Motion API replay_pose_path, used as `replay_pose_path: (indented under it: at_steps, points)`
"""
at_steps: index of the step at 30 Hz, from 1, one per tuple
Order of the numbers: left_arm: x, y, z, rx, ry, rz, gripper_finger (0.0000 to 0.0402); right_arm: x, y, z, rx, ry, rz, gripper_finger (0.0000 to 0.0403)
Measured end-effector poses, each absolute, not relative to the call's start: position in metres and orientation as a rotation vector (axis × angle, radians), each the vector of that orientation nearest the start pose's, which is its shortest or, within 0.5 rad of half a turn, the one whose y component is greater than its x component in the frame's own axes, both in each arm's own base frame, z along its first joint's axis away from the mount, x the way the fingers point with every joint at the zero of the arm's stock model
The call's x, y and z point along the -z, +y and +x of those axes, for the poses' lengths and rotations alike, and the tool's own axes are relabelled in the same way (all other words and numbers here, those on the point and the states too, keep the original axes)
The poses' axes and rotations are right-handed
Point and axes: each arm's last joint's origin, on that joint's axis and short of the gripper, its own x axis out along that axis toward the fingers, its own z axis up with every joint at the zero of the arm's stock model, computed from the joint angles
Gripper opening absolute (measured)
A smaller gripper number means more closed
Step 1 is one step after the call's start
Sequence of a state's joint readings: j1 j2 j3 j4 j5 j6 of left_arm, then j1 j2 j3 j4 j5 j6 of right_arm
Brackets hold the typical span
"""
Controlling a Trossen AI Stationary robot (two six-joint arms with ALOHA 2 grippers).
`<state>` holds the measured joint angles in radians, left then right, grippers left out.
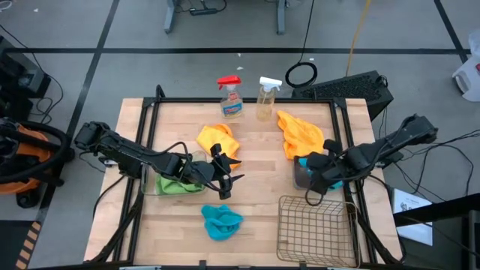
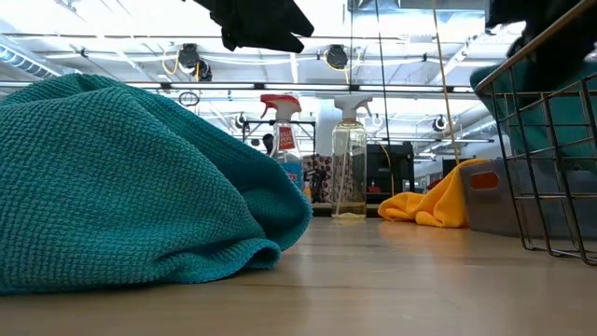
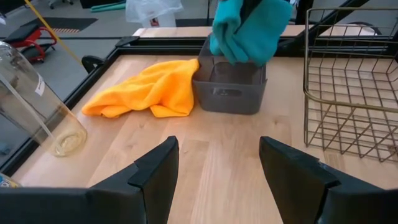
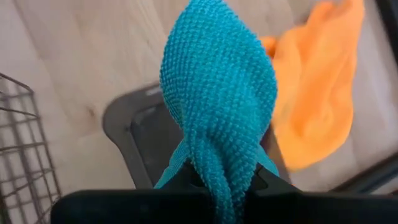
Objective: Sort microfiber towel by color & place in baskets
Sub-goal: Put the top blue microfiber cloth into the black bin
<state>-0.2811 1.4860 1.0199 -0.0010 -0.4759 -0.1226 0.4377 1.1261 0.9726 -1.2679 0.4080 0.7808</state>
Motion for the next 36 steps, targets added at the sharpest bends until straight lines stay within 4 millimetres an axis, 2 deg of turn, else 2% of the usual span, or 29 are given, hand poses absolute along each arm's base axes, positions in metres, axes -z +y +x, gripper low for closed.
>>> replay_pose_path:
  at_steps: [10, 22, 29, 36]
  points:
    - [-0.268, -0.081, 0.317, -0.209, 0.421, 0.054, 0.0228, -0.244, 0.060, 0.159, 0.541, 1.195, 0.204, 0.0008]
    - [-0.267, -0.080, 0.317, -0.210, 0.428, 0.057, 0.0228, -0.208, 0.047, 0.163, 0.514, 1.228, 0.251, 0.0008]
    - [-0.267, -0.080, 0.317, -0.210, 0.428, 0.054, 0.0228, -0.191, 0.041, 0.157, 0.517, 1.299, 0.287, 0.0008]
    - [-0.267, -0.080, 0.317, -0.211, 0.428, 0.054, 0.0228, -0.180, 0.041, 0.159, 0.471, 1.288, 0.334, 0.0008]
